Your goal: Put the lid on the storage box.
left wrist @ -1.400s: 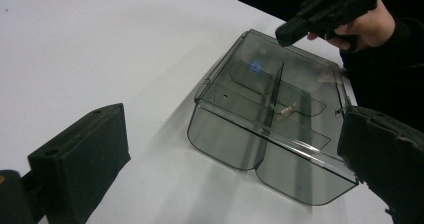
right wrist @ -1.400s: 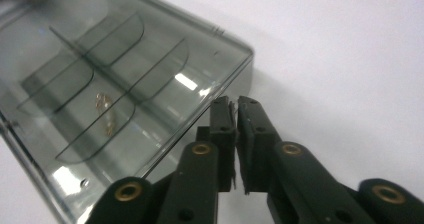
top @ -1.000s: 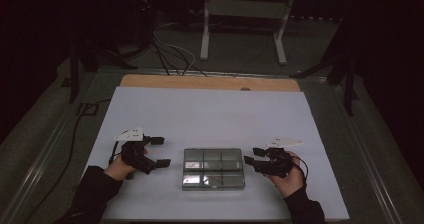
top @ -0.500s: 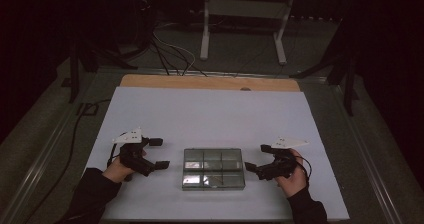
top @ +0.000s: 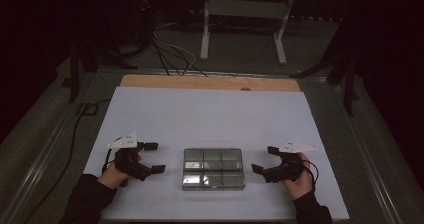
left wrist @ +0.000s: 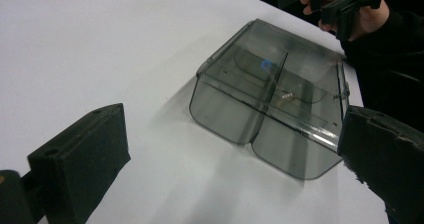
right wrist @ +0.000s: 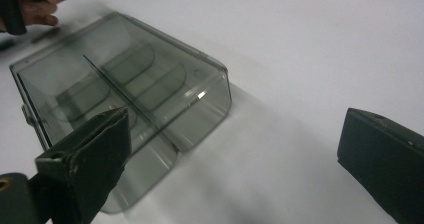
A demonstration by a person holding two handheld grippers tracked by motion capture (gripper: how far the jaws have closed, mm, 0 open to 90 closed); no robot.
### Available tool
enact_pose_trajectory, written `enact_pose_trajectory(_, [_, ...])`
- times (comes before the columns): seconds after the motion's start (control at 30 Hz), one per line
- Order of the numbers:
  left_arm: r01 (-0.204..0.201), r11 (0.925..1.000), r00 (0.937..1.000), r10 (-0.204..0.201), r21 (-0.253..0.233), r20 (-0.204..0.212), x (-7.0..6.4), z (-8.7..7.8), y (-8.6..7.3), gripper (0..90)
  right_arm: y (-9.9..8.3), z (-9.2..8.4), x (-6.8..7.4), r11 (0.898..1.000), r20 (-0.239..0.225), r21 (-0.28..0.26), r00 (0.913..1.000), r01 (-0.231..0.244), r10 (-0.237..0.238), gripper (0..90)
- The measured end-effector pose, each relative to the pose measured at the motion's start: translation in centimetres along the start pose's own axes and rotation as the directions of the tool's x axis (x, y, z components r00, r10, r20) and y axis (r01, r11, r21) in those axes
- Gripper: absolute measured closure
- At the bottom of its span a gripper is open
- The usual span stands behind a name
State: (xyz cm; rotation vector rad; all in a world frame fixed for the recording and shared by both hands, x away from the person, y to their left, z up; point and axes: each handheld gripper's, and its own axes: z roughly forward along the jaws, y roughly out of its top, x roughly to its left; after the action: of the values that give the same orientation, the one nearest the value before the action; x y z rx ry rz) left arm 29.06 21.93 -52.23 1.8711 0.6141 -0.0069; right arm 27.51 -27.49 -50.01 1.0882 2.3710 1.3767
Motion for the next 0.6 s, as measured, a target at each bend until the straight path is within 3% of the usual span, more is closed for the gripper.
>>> enact_pose_trajectory(0.33, [0.022,0.9997,0.9995,-0.022,-0.011,-0.023,0.0,-0.8,-0.8,1.2,-0.7,-0.6,-0.7,1.0,0.025,0.005,0.9997,-0.005,0.005,0.7])
enact_pose_trajectory(0.6, [0.011,0.9999,0.999,-0.012,-0.011,-0.042,-0.1,-0.8,-0.8,1.2,-0.9,-0.8,-1.2,1.0,0.039,0.0,0.999,-0.023,0.023,0.7])
